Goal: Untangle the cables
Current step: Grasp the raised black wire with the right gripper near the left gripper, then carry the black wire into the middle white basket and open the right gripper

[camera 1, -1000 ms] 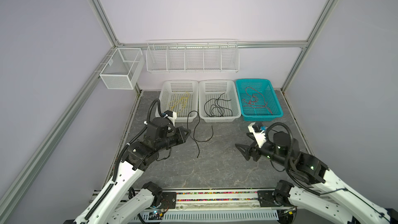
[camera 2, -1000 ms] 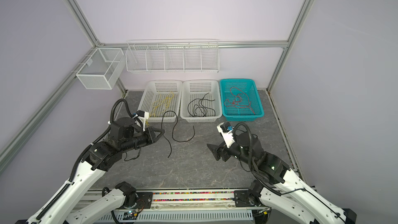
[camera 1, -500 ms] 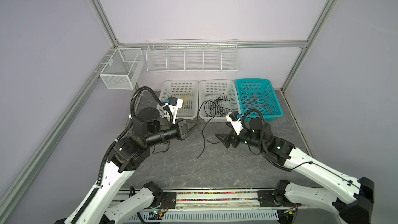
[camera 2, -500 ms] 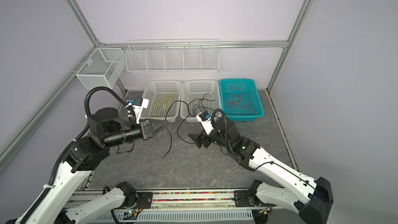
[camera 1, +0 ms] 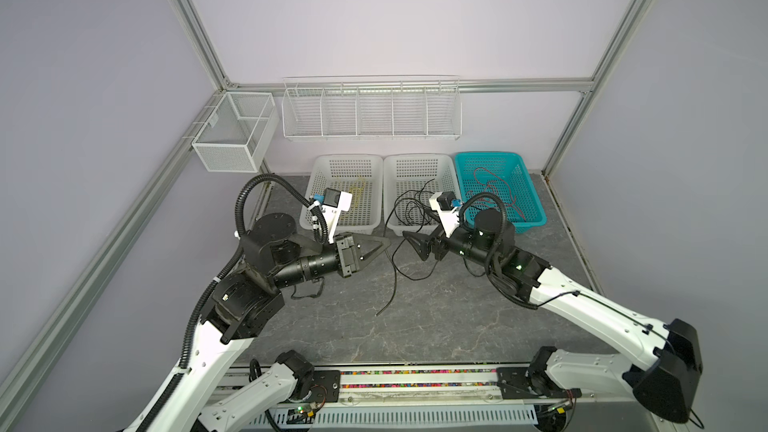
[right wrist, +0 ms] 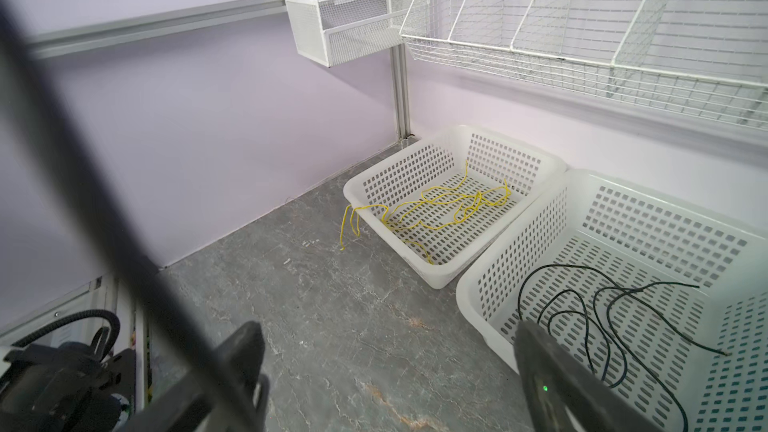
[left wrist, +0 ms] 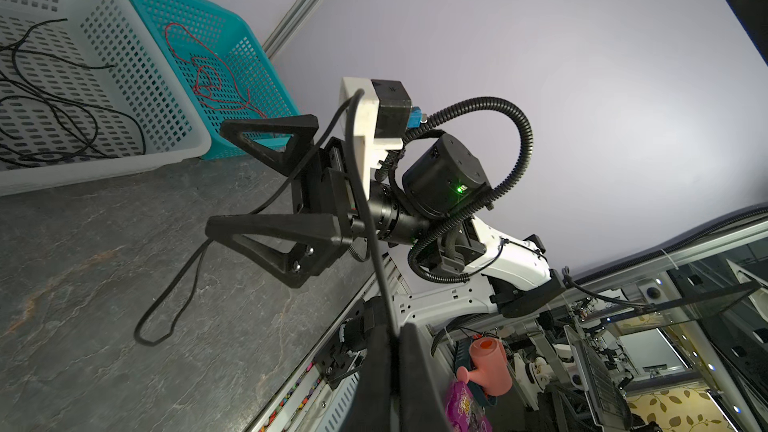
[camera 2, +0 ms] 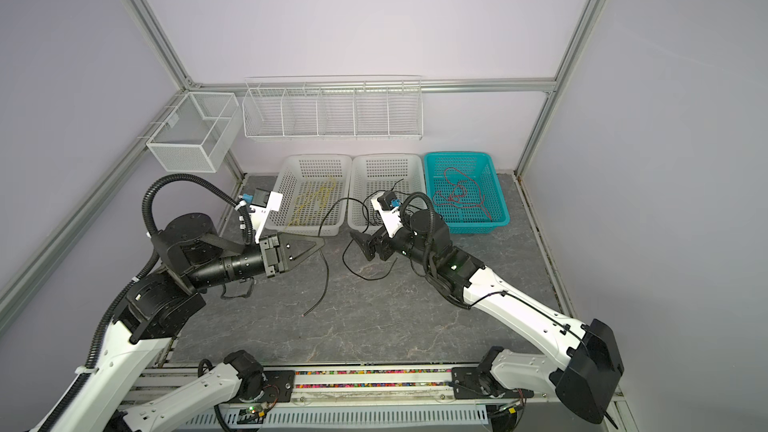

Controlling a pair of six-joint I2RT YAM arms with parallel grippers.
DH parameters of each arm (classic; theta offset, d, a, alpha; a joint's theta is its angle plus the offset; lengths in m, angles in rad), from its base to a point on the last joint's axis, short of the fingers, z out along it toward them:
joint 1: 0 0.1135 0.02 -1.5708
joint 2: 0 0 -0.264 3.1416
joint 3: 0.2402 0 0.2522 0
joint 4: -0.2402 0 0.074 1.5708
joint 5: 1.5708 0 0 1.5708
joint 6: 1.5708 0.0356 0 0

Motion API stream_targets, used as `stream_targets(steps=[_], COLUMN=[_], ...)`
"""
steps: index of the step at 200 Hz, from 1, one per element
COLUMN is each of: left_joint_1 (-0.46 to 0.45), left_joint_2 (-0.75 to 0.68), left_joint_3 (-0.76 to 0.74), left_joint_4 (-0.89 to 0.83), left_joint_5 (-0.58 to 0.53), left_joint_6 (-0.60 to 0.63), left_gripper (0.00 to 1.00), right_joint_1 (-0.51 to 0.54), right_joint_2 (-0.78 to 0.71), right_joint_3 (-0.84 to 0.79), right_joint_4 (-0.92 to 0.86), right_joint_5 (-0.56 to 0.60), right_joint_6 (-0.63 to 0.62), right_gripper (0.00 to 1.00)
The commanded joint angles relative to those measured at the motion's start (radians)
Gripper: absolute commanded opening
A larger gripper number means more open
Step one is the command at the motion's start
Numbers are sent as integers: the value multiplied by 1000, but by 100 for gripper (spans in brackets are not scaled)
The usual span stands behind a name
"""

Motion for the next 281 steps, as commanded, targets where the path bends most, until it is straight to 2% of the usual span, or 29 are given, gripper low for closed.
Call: stream_targets(steps=[1,14,25,31,45,52,66,85,88,102,110,113,116,137,150,216,263,281], left_joint_1=[-5,-5,-5,-5,-5,-5,-5,-5,-5,-5,-5,-5,-5,-4,-4,16,25,25], left_joint_2=[-15,-21,-24,-26,-27,-29,-35,-41,-41,-36,-33,-30,-29,-17,-14,-80,-132,-135], left_joint_3=[-17,-18,-25,-27,-36,-38,-43,-68,-73,-97,-108,-112,-115,-127,-138,-253,-281,-293], left_joint_4=[35,35,41,42,43,38,14,-22,-27,-48,-62,-67,-73,-136,-178,-212,-240,-249], left_joint_5=[29,33,37,37,38,33,17,-28,-37,-78,-99,-108,-117,-211,-294,-537,-603,-616], left_joint_6=[-8,-8,-7,-5,-2,5,29,71,78,110,137,149,162,254,293,364,391,395], left_gripper=[0,0,0,0,0,0,0,0,3,29,43,52,57,75,79,92,97,97], right_joint_1=[-14,-16,-16,-17,-18,-19,-18,-19,-20,-31,-44,-53,-61,-125,-161,-272,-290,-300], right_joint_2=[5,3,7,10,18,18,5,-8,-6,17,34,42,50,118,174,556,797,855], right_joint_3=[33,33,31,29,37,41,40,52,63,128,167,180,194,303,383,735,894,895], right_joint_4=[65,75,105,122,133,126,116,94,79,0,-34,-42,-51,-108,-134,-164,-84,-28], right_joint_5=[41,37,19,4,-28,-26,-11,55,70,131,153,155,155,148,138,67,59,64], right_joint_6=[-8,-2,4,8,11,12,7,-13,-18,-38,-38,-37,-35,-11,1,16,8,29], right_gripper=[97,96,88,81,51,41,29,18,16,7,7,7,7,7,7,7,6,7])
